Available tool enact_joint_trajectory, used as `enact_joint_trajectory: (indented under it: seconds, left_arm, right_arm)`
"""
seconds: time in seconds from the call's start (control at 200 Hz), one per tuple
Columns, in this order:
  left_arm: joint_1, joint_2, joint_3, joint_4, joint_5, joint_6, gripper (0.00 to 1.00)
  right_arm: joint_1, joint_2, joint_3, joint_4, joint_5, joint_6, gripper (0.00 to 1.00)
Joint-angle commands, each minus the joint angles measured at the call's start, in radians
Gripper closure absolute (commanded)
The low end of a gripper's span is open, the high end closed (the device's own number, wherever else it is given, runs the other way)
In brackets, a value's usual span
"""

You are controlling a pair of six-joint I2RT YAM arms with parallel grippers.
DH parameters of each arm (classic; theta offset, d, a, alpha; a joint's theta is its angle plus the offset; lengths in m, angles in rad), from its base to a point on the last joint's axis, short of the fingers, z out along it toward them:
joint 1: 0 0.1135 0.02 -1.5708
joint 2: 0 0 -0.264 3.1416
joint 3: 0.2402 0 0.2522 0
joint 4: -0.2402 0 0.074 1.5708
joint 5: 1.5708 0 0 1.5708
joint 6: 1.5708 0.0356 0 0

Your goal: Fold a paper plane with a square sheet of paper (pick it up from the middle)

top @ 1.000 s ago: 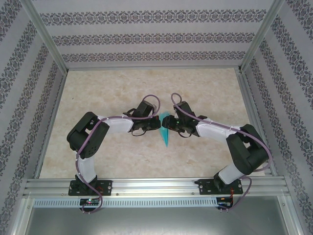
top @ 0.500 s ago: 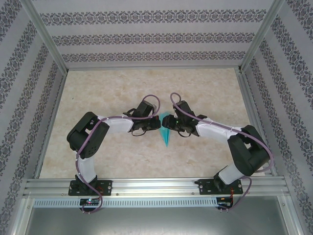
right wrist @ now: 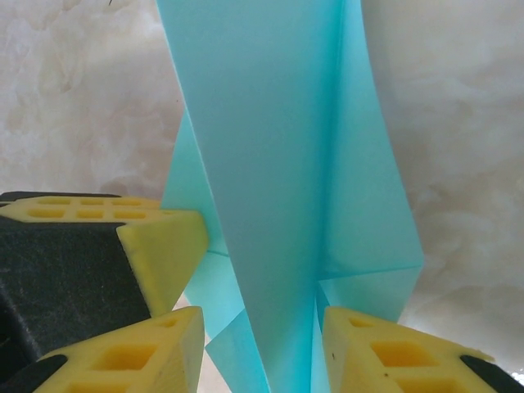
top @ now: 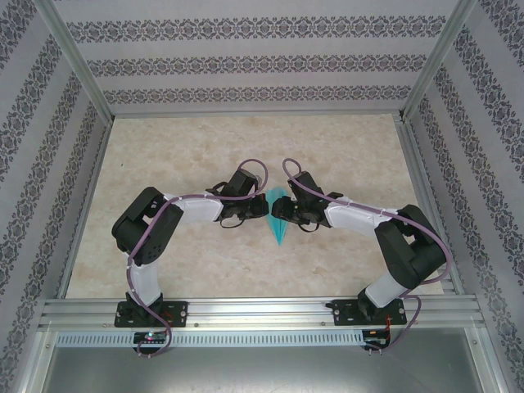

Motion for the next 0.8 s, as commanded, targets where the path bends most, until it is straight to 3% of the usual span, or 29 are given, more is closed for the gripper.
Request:
enact_joint_trajectory:
  seconds: [0.0,0.794]
  left_arm:
    - [0.010,-0.020,-0.005,0.037,-0.013,-0.017,1.00]
    - [0.014,-0.012,-0.001,0.034,-0.008,-0.025,1.00]
  right_arm:
    - [0.021,-0.004,-0.017,-0.011,-0.012,0.013,0.57]
    - [0.112,-0.049,-0.094,0.020,0.015,0.095,0.58]
